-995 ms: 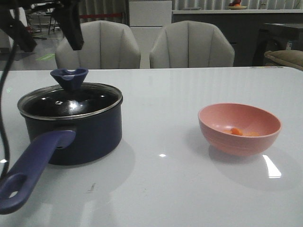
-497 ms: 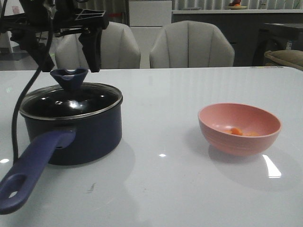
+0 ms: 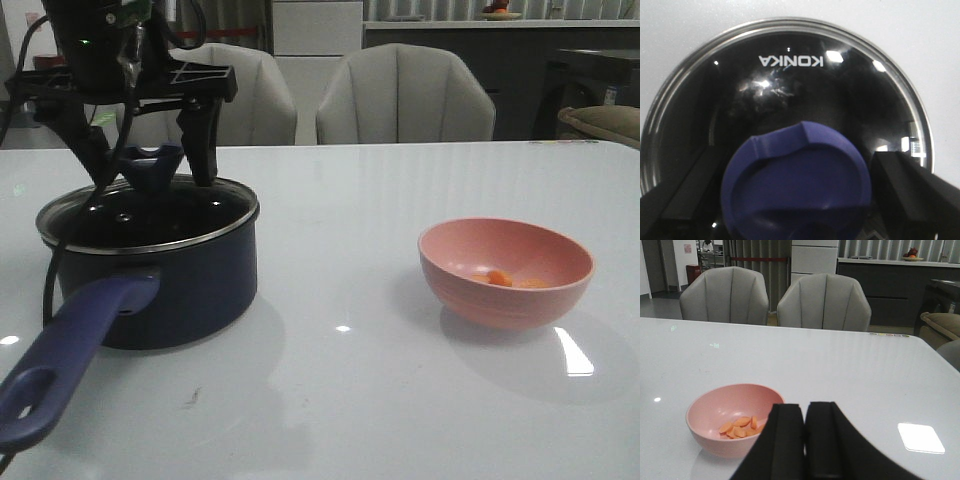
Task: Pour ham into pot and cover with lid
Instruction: 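Lower the left gripper onto the purple lid knob and grasp it, then lift the glass lid off the pot and move it away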
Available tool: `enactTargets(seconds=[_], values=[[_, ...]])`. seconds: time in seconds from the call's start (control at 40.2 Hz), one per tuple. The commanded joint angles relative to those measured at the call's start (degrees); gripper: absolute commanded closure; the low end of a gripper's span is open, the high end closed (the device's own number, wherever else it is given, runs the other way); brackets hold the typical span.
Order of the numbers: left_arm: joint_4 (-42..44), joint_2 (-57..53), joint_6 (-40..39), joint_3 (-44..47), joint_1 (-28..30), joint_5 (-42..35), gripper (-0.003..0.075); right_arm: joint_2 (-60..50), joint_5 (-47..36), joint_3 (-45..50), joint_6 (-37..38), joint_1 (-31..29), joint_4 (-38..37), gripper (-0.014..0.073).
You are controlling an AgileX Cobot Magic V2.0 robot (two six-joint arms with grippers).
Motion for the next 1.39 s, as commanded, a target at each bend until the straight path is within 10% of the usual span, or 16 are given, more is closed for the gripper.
enactTargets(seconds=[0.0, 0.274, 0.87, 1.368], values=[[-0.13, -2.86, -0.55, -1.76, -0.35, -1.71, 0.0208, -1.17, -4.84, -0.24, -0.44, -0.24, -0.11, 0.0444], [-0.13, -2.86, -0.55, -1.76, -0.35, -1.83, 0.0405, -1.17, -4.84, -0.24, -0.44, -0.24, -0.11, 0.0444], [10.88, -15.69, -0.41, 2.76, 1.93, -2.03, 0.0408, -1.17, -4.84, -0.24, -0.44, -0.24, -0.11, 0.0444], [-10.84, -26.27, 18.95, 29.3, 32.32, -14.01, 0.0407, -1.17, -4.84, -0.24, -0.44, -0.24, -0.11, 0.0444]])
